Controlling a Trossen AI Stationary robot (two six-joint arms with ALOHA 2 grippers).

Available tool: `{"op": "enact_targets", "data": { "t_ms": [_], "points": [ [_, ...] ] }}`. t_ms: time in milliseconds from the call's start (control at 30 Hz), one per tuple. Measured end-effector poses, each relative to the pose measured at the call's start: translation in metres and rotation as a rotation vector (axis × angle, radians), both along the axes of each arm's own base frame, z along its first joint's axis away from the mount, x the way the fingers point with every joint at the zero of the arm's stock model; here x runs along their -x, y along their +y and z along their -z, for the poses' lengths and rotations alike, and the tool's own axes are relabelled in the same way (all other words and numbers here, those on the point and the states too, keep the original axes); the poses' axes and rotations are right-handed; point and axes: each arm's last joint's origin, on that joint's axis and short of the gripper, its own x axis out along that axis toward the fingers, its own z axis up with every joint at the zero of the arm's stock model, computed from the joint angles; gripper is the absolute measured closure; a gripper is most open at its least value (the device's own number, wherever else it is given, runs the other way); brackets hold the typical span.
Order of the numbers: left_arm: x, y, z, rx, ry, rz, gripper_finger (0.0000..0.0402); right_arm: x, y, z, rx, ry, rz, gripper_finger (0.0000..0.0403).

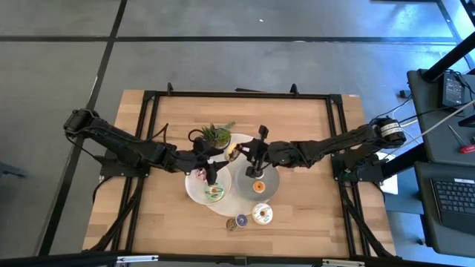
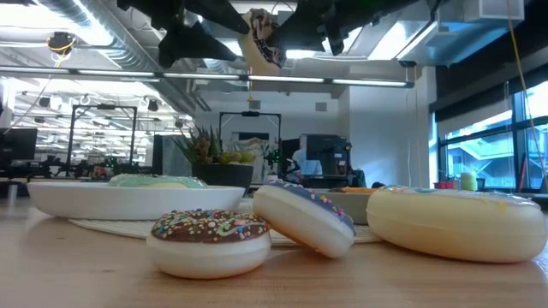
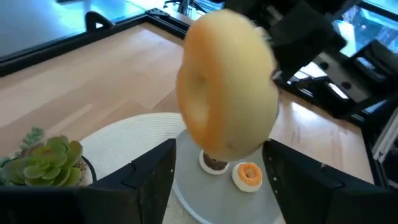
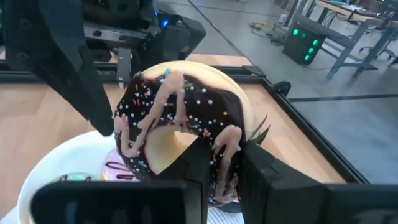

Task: Pick & Place donuts
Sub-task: Put the big black donut onto the white plate

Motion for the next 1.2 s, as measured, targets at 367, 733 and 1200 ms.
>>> {"op": "enact_targets", "data": {
  "t_ms": [367, 733, 1200],
  "points": [
    [0.000, 0.000, 0.000, -0.008, 0.001, -0.006, 0.0228, -0.013, 0.002, 0.023, 0.001, 0.032, -0.017, 0.0343],
    [0.000, 0.000, 0.000, -0.004, 0.000, -0.007, 0.0339, -0.013, 0.002, 0.023, 0.003, 0.036, -0.018, 0.0343],
    [0.001, 0.000, 0.001, 0.003, 0.012, -0.012, 0.0384, 0.011, 0.001, -0.006, -0.065, 0.066, -0.101, 0.0232]
  ]
}}
